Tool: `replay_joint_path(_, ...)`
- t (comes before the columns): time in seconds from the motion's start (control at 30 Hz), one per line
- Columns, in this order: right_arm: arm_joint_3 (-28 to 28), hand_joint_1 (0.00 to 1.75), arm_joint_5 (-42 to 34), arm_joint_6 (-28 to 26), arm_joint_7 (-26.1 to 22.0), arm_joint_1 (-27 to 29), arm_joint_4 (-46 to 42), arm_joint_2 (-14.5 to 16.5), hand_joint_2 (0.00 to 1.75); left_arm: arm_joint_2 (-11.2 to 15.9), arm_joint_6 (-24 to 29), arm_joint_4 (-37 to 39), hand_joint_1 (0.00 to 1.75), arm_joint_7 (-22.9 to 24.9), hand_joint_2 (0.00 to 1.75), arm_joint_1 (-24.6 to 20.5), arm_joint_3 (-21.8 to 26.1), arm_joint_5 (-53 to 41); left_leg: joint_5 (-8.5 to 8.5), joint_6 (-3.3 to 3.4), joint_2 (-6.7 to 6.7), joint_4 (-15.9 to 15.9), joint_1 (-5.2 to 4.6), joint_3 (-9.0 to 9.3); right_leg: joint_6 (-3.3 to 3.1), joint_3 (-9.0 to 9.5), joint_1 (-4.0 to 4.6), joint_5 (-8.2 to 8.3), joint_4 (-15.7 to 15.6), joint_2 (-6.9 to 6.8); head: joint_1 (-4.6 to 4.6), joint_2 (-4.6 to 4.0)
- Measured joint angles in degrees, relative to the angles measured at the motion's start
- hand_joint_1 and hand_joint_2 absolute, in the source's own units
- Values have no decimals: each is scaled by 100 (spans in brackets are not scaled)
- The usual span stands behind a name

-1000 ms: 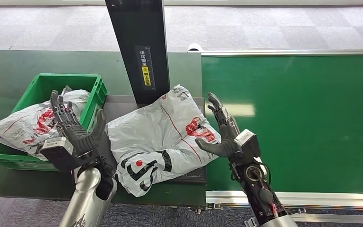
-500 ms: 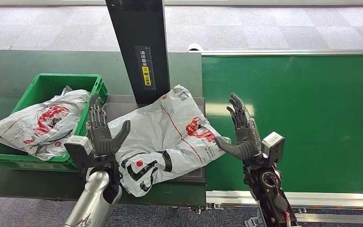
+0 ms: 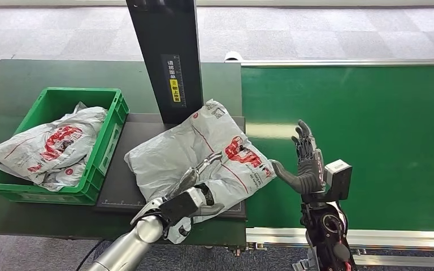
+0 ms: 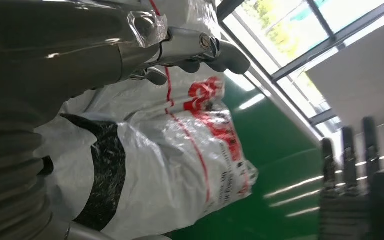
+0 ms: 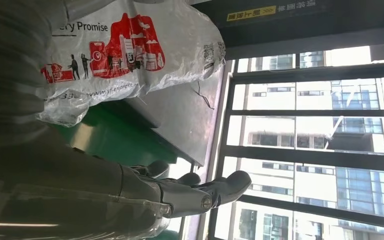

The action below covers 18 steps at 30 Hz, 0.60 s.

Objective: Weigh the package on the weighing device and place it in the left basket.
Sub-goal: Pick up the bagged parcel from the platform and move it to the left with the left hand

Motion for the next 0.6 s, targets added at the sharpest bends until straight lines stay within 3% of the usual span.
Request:
replay_joint_path(0.13, -48, 0, 209, 170, 18, -80, 100, 93, 175, 8, -15, 491, 0, 375, 175, -208, -248, -761, 0, 0, 3, 0, 0, 1, 0, 1, 0, 1, 1, 1, -1, -1)
replay_joint_path(0.3, -50, 0, 381, 277, -25, -179, 324, 187, 175, 13, -144, 866, 0, 503, 175, -333, -359, -1278, 0, 0, -1, -1, 1, 2, 0, 6, 1, 0, 1, 0, 0, 0)
replay_joint_path(0.33, -50, 0, 399, 281, -33, -189, 357, 201, 175, 13, -150, 911, 35, 512, 175, -356, -362, -1318, 0, 0, -2, -1, 1, 4, 0, 8, 1, 0, 1, -1, 0, 0)
replay_joint_path(0.43, -50, 0, 432, 292, -39, -205, 429, 228, 175, 13, -155, 1018, 164, 519, 175, -414, -363, -1398, 0, 0, -3, -2, 0, 10, 0, 16, 1, 0, 0, -1, 0, 0)
replay_joint_path(0.47, -50, 0, 439, 297, -40, -208, 447, 237, 175, 13, -120, 1046, 173, 491, 175, -427, -362, -1435, 0, 0, -3, -2, 0, 14, 0, 20, 0, 0, 0, -1, 1, -1)
replay_joint_path(0.6, -57, 0, 452, 344, -34, -211, 491, 259, 175, 27, 43, 1085, 175, -12, 175, -425, -353, -1477, 2, 1, -3, -2, 1, 21, 0, 28, 0, 0, 0, -2, 0, -1)
